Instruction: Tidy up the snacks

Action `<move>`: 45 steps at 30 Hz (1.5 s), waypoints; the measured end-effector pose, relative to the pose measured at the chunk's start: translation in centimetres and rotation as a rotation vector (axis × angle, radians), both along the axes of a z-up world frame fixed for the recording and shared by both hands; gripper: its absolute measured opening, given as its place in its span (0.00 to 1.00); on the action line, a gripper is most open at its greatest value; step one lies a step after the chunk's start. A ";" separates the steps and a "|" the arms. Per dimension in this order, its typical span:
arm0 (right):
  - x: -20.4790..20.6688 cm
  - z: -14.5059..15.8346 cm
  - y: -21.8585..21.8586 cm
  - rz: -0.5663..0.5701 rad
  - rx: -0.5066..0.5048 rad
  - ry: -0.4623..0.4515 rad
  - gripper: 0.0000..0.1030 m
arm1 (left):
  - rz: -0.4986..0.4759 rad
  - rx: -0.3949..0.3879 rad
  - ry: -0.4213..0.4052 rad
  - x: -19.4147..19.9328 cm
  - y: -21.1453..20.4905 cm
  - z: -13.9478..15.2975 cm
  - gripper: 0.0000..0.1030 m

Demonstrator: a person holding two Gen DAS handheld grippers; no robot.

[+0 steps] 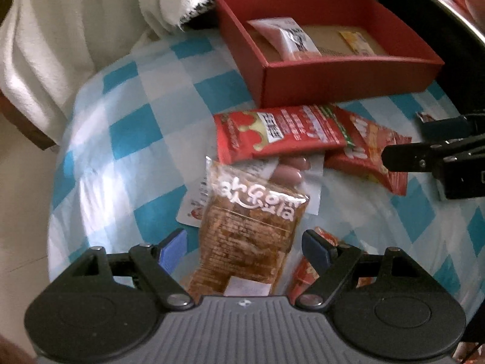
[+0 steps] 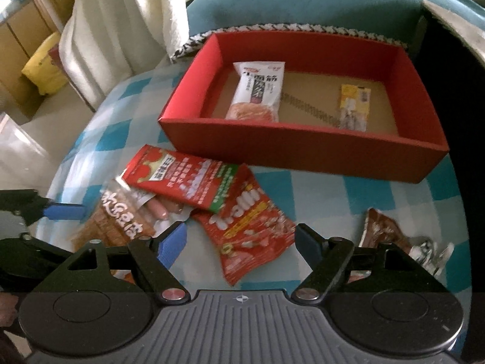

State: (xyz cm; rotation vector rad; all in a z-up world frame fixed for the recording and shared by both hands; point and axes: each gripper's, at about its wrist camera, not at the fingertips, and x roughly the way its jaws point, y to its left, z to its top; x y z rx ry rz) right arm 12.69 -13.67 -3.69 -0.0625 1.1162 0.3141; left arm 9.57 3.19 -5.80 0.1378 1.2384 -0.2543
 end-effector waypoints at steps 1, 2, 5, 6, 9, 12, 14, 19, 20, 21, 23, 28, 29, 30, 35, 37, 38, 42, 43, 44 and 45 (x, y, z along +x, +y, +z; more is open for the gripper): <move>-0.2 0.0 0.1 0.001 0.003 0.003 0.81 | -0.019 -0.002 0.015 0.0 -0.3 -0.3 0.75; -0.4 0.0 0.2 0.001 0.005 0.005 0.81 | -0.033 0.006 0.017 0.0 -0.6 -0.5 0.75; -1.4 -0.2 0.3 0.001 0.022 0.021 0.82 | -0.068 0.062 0.013 -0.3 -1.2 -1.5 0.76; -1.7 -0.3 0.3 0.000 0.026 0.027 0.82 | -0.063 0.060 0.009 -0.4 -1.0 -1.7 0.76; -2.8 -0.5 0.2 -0.010 0.036 0.048 0.82 | -0.028 0.018 0.027 -0.2 -0.1 -1.7 0.67; -4.0 -0.8 0.2 -0.021 0.046 0.074 0.82 | 0.007 0.004 0.027 -0.2 0.8 -1.2 0.55; -5.1 -1.0 0.5 -0.021 0.057 0.093 0.83 | 0.032 -0.011 0.033 -0.2 1.2 -0.9 0.49; -7.8 -2.2 3.6 0.025 -0.010 0.104 0.83 | 0.058 -0.025 0.016 -0.3 2.0 0.0 0.43; -8.5 -2.4 4.5 0.044 -0.019 0.098 0.83 | 0.062 -0.037 0.006 -0.3 2.3 0.4 0.43; -9.1 -2.6 5.3 0.073 -0.029 0.095 0.83 | 0.069 -0.048 -0.005 -0.4 2.5 0.7 0.43; -10.4 -3.2 7.3 0.137 -0.075 0.079 0.83 | 0.080 -0.057 -0.016 -0.4 2.9 1.1 0.43; -12.0 -5.3 10.4 0.256 -0.263 0.018 0.83 | 0.095 -0.067 0.009 -0.4 3.2 0.8 0.43; -12.0 -5.6 10.4 0.269 -0.288 -0.001 0.87 | 0.094 -0.069 0.013 -0.4 3.3 0.8 0.43; -11.8 -5.6 10.1 0.261 -0.284 0.002 0.87 | 0.097 -0.077 0.019 -0.4 3.4 0.8 0.43; -10.1 -5.0 7.0 0.160 -0.319 0.017 0.88 | 0.102 -0.110 0.016 -0.5 3.4 1.4 0.43; -9.6 -4.7 5.5 0.101 -0.335 0.017 0.87 | 0.093 -0.117 0.014 -0.5 3.3 1.6 0.43; -9.3 -4.4 4.7 0.068 -0.335 0.013 0.86 | 0.091 -0.119 0.014 -0.5 3.2 1.7 0.43; -9.0 -2.7 4.2 0.047 -0.231 -0.012 0.85 | 0.095 -0.135 0.020 -0.5 3.3 1.9 0.43; -8.9 -2.5 4.7 0.077 -0.218 -0.020 0.86 | 0.104 -0.141 0.022 -0.5 3.5 1.9 0.43; -9.0 -2.5 5.7 0.118 -0.218 -0.028 0.86 | 0.112 -0.144 0.022 -0.4 3.7 2.0 0.43; -8.8 -2.8 6.5 0.158 -0.228 -0.032 0.86 | 0.121 -0.145 0.019 -0.4 3.8 2.1 0.43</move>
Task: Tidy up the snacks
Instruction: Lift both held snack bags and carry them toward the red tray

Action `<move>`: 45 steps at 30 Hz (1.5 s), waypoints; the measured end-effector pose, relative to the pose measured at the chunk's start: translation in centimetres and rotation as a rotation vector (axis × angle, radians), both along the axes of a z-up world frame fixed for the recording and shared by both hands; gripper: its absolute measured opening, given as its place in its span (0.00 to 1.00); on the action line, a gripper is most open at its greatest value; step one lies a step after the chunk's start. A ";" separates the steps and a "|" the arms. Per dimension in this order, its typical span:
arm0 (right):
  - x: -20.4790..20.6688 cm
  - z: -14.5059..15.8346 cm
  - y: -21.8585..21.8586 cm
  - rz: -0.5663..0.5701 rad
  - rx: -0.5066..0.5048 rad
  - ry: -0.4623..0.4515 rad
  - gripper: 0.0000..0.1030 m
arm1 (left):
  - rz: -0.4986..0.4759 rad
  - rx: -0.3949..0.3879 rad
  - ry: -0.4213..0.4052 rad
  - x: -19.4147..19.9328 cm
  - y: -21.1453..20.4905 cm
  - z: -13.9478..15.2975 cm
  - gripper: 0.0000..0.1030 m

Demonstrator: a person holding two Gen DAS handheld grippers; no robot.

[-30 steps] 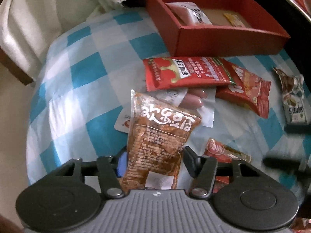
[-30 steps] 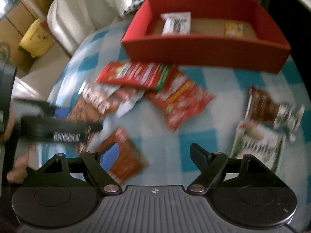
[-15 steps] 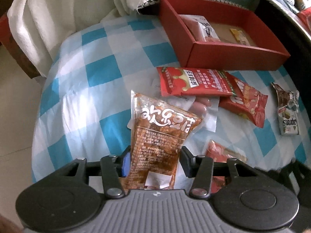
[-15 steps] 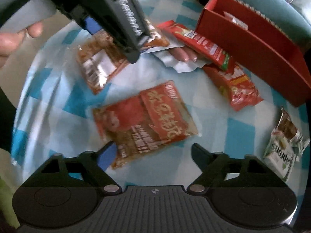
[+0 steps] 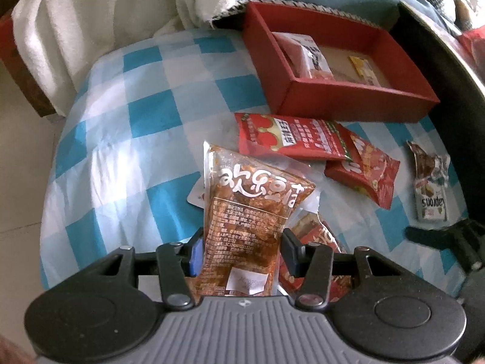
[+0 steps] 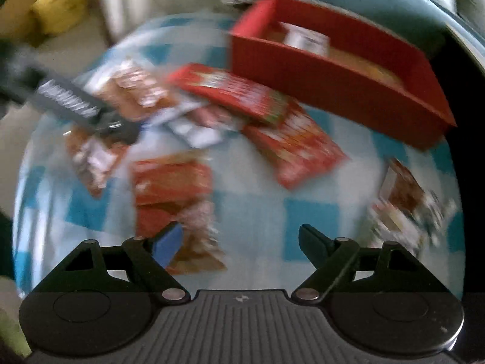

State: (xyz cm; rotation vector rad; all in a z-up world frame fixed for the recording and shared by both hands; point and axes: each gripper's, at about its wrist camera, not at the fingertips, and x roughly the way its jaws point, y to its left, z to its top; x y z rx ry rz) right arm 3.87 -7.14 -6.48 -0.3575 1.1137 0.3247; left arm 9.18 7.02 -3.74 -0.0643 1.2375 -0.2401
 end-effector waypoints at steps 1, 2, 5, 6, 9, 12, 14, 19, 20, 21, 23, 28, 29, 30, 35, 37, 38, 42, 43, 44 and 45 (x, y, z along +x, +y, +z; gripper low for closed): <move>0.1 -0.4 1.0 0.036 -0.014 0.000 0.86 | 0.010 0.000 -0.004 0.0 0.2 0.1 0.43; 0.1 -0.8 2.0 0.063 -0.031 0.003 0.86 | 0.019 0.000 -0.006 0.1 0.4 0.1 0.43; 0.6 -1.8 4.0 0.091 -0.030 0.007 0.86 | 0.044 -0.012 -0.008 0.1 1.1 0.3 0.43; 0.7 -1.9 4.2 0.093 -0.019 0.008 0.86 | 0.050 -0.016 -0.008 0.2 1.3 0.3 0.43; 1.6 -2.8 5.0 0.095 -0.011 0.013 0.90 | 0.056 -0.024 -0.001 0.4 1.6 0.1 0.43; 1.7 -3.3 4.7 0.065 0.025 0.049 0.91 | 0.050 -0.027 0.008 0.5 1.5 -0.1 0.43; 1.0 -3.7 5.1 0.103 -0.002 0.027 0.91 | 0.047 -0.028 0.011 0.6 1.4 -0.2 0.43; 0.5 -3.1 4.8 0.111 0.011 0.012 0.77 | 0.040 -0.028 0.005 0.5 1.2 0.0 0.43; 0.3 -2.9 4.5 0.108 0.017 0.012 0.73 | 0.042 -0.028 0.006 0.6 1.3 0.0 0.43; 0.4 -2.8 4.1 0.098 0.028 0.015 0.72 | 0.045 -0.028 0.008 0.6 1.3 -0.1 0.43; 0.8 -2.6 3.4 0.079 0.043 0.032 0.71 | 0.046 -0.027 0.010 0.6 1.4 -0.1 0.43; 2.4 -2.1 0.6 -0.009 0.116 0.051 0.70 | 0.036 -0.034 0.008 0.6 1.2 0.0 0.44; 2.8 -1.8 0.0 -0.028 0.131 0.045 0.70 | 0.033 -0.036 0.005 0.6 1.1 0.0 0.44; 2.9 -1.3 -0.6 -0.046 0.146 0.038 0.70 | 0.030 -0.038 0.003 0.6 1.0 0.1 0.44; 3.3 0.6 -2.7 -0.121 0.211 0.003 0.70 | 0.019 -0.030 0.003 0.6 0.5 0.0 0.44; 3.6 1.2 -3.3 -0.141 0.231 -0.005 0.70 | 0.019 -0.026 0.005 0.7 0.3 0.0 0.44; 3.5 1.6 -3.5 -0.147 0.247 -0.008 0.70 | 0.017 -0.026 0.004 0.7 0.2 0.0 0.44; 3.8 3.0 -4.6 -0.173 0.304 -0.031 0.70 | 0.003 -0.030 0.002 0.7 -0.3 0.1 0.44; 3.9 3.3 -4.8 -0.176 0.327 -0.024 0.70 | 0.001 -0.028 0.002 0.7 -0.5 0.2 0.44; 3.7 3.5 -4.9 -0.176 0.341 -0.017 0.70 | -0.001 -0.028 0.002 0.7 -0.6 0.2 0.44; 3.5 3.6 -4.9 -0.175 0.353 -0.016 0.70 | -0.004 -0.031 0.001 0.7 -0.7 0.2 0.44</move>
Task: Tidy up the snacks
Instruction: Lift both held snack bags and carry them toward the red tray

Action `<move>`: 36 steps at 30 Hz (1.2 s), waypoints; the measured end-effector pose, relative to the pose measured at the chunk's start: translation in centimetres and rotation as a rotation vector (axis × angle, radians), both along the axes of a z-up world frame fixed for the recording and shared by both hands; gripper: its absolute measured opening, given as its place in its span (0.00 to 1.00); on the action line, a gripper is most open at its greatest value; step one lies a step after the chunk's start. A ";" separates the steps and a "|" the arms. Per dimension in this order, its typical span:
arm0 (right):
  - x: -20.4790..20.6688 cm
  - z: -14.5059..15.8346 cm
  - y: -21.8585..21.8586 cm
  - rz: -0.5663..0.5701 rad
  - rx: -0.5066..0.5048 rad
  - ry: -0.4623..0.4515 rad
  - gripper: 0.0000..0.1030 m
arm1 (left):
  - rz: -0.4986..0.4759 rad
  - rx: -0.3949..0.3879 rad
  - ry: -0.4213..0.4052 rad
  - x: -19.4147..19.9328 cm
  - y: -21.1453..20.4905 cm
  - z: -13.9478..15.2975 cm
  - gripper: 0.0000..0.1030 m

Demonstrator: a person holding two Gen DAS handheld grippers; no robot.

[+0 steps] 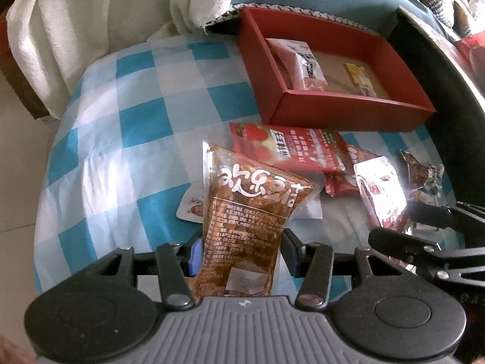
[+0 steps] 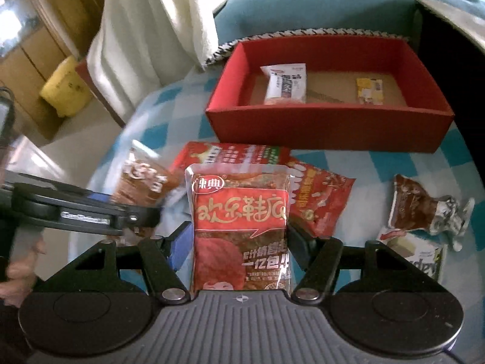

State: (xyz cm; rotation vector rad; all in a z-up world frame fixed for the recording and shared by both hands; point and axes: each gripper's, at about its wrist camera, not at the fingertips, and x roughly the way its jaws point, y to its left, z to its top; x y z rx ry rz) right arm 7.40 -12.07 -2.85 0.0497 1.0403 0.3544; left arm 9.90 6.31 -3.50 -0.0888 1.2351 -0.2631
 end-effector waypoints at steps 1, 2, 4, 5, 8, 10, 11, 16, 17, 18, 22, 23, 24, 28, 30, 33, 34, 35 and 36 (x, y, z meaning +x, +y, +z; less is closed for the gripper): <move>0.1 0.1 -0.1 0.000 0.008 -0.003 0.70 | -0.004 -0.004 -0.002 0.0 -0.1 0.1 0.44; 0.0 0.4 -0.2 -0.004 0.012 -0.009 0.70 | -0.009 -0.007 -0.006 0.0 -0.3 0.2 0.44; 0.1 0.8 -0.6 -0.023 0.015 -0.020 0.70 | -0.015 -0.010 -0.012 0.0 -0.6 0.4 0.44; 0.3 1.0 -0.9 -0.033 0.019 -0.025 0.70 | -0.017 -0.010 -0.014 0.0 -0.8 0.6 0.44; 0.4 1.7 -1.4 -0.054 0.026 -0.049 0.70 | -0.025 -0.017 -0.024 0.2 -1.4 1.1 0.44; 0.6 2.2 -1.7 -0.066 0.033 -0.065 0.70 | -0.034 -0.021 -0.038 0.3 -2.0 1.6 0.44; 0.7 2.5 -1.9 -0.071 0.036 -0.073 0.70 | -0.037 -0.021 -0.048 0.4 -2.3 1.9 0.44; 1.2 3.1 -2.7 -0.097 0.043 -0.100 0.70 | -0.051 -0.010 -0.091 0.7 -3.3 3.0 0.44; 1.4 3.3 -2.9 -0.100 0.042 -0.106 0.70 | -0.054 -0.009 -0.099 0.8 -3.6 3.2 0.44; 1.5 3.6 -3.0 -0.104 0.043 -0.114 0.71 | -0.058 -0.008 -0.105 1.0 -3.7 3.3 0.44; 2.1 4.8 -3.7 -0.118 0.056 -0.149 0.71 | -0.066 -0.003 -0.142 1.5 -4.6 4.2 0.44; 2.3 5.1 -3.8 -0.121 0.059 -0.158 0.71 | -0.067 -0.001 -0.149 1.6 -4.7 4.4 0.44; 2.5 5.4 -4.0 -0.123 0.060 -0.164 0.71 | -0.066 0.001 -0.156 1.8 -4.8 4.5 0.44; 3.3 6.3 -4.3 -0.125 0.054 -0.190 0.71 | -0.070 0.005 -0.181 2.6 -5.6 5.4 0.44; 3.7 6.8 -4.4 -0.122 0.049 -0.201 0.71 | -0.073 0.001 -0.197 3.0 -6.0 6.0 0.44; 4.4 7.3 -4.7 -0.124 0.041 -0.220 0.71 | -0.081 -0.003 -0.222 3.6 -6.7 6.8 0.44; 4.6 7.4 -4.9 -0.125 0.040 -0.224 0.71 | -0.083 -0.002 -0.229 3.7 -6.9 6.9 0.44; 4.8 7.6 -5.0 -0.125 0.037 -0.229 0.71 | -0.086 -0.001 -0.236 4.0 -7.3 7.1 0.44; 5.1 7.7 -5.1 -0.126 0.033 -0.233 0.71 | -0.086 0.001 -0.244 4.4 -7.6 7.3 0.44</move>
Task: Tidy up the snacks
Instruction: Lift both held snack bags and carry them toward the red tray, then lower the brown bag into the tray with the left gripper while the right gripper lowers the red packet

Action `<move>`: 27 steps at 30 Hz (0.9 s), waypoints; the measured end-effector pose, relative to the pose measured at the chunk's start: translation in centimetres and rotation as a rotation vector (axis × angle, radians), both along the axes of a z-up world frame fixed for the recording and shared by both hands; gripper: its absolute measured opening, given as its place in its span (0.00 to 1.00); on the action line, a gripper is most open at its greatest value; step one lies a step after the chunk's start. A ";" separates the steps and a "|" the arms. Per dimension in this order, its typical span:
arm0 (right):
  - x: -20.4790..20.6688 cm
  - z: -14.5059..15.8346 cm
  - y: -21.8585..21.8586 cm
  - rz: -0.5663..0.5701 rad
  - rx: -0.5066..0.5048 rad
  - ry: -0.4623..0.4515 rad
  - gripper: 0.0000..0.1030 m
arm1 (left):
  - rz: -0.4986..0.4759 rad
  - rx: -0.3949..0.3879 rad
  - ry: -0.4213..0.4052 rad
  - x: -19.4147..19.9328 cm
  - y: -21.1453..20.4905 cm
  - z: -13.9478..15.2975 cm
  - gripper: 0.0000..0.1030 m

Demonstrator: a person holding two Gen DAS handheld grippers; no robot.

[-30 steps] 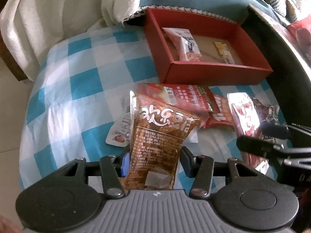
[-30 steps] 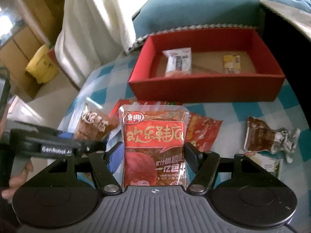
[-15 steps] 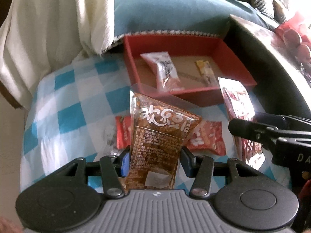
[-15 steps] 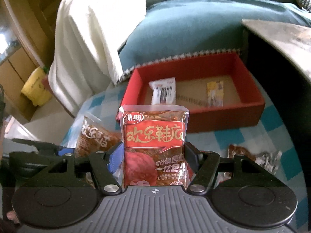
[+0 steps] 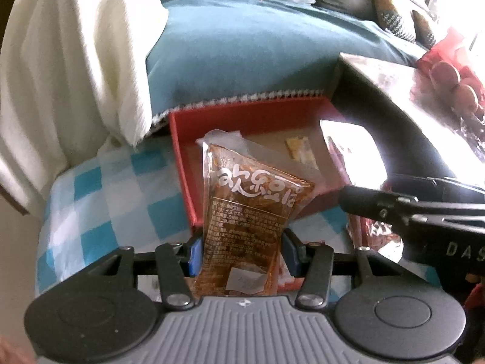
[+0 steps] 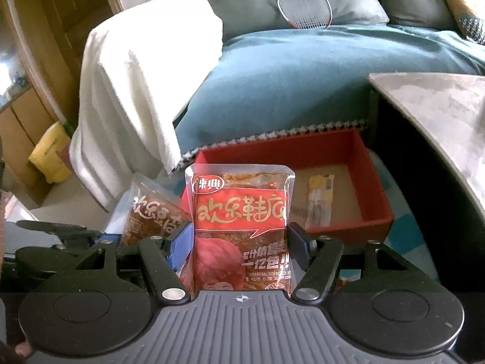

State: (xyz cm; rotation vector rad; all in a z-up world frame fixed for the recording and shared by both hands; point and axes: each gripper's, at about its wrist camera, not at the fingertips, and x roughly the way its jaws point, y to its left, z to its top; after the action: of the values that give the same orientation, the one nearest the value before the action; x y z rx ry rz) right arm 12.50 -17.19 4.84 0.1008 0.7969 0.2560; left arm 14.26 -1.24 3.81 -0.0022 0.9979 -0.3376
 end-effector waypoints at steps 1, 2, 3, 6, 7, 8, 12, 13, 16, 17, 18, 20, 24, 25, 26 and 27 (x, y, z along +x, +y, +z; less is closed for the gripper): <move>0.3 0.1 -0.1 -0.002 -0.004 -0.003 0.71 | 0.001 0.001 -0.006 0.3 -0.2 0.1 0.44; 0.6 0.1 -0.2 -0.003 -0.008 -0.005 0.71 | 0.004 0.001 -0.011 0.7 -0.5 0.2 0.44; 0.9 0.2 -0.3 -0.004 -0.011 -0.008 0.71 | 0.006 0.000 -0.015 1.1 -0.7 0.3 0.44; 1.7 0.5 -0.6 -0.005 -0.020 -0.019 0.71 | 0.010 0.002 -0.026 2.0 -1.4 0.4 0.44; 2.0 0.6 -0.6 -0.005 -0.025 -0.023 0.71 | 0.011 0.004 -0.029 2.3 -1.6 0.5 0.44; 2.4 0.7 -0.7 -0.005 -0.030 -0.027 0.71 | 0.013 0.005 -0.032 2.6 -1.9 0.5 0.44; 3.9 1.2 -1.0 -0.010 -0.042 -0.044 0.71 | 0.016 0.014 -0.037 4.0 -2.6 0.3 0.44; 4.3 1.2 -1.1 -0.010 -0.047 -0.047 0.71 | 0.016 0.018 -0.037 4.4 -2.8 0.2 0.44; 5.7 1.1 -1.4 -0.014 -0.061 -0.047 0.71 | 0.015 0.028 -0.038 5.4 -3.5 0.0 0.44; 6.1 0.9 -1.5 -0.015 -0.065 -0.044 0.71 | 0.015 0.030 -0.039 5.7 -3.6 -0.1 0.44; 6.5 0.8 -1.6 -0.016 -0.069 -0.041 0.71 | 0.014 0.035 -0.040 6.1 -3.9 -0.2 0.44; 7.3 0.3 -1.9 -0.023 -0.078 -0.034 0.71 | 0.015 0.048 -0.044 6.7 -4.2 -0.4 0.44; 9.0 -0.7 -2.7 -0.039 -0.092 -0.019 0.71 | 0.025 0.056 -0.040 8.3 -4.6 -1.1 0.44; 9.5 -0.9 -2.9 -0.044 -0.092 -0.014 0.71 | 0.027 0.059 -0.039 8.6 -4.7 -1.3 0.44; 9.9 -1.3 -3.1 -0.047 -0.096 -0.007 0.71 | 0.028 0.065 -0.037 9.0 -4.8 -1.6 0.44; 10.3 -1.6 -3.2 -0.050 -0.101 -0.003 0.71 | 0.029 0.069 -0.033 9.2 -4.8 -1.9 0.44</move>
State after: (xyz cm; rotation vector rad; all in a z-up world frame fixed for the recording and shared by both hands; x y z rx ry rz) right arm 22.83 -20.36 3.28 0.0247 0.8016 0.1683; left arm 23.48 -6.09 1.93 0.0514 0.9758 -0.2760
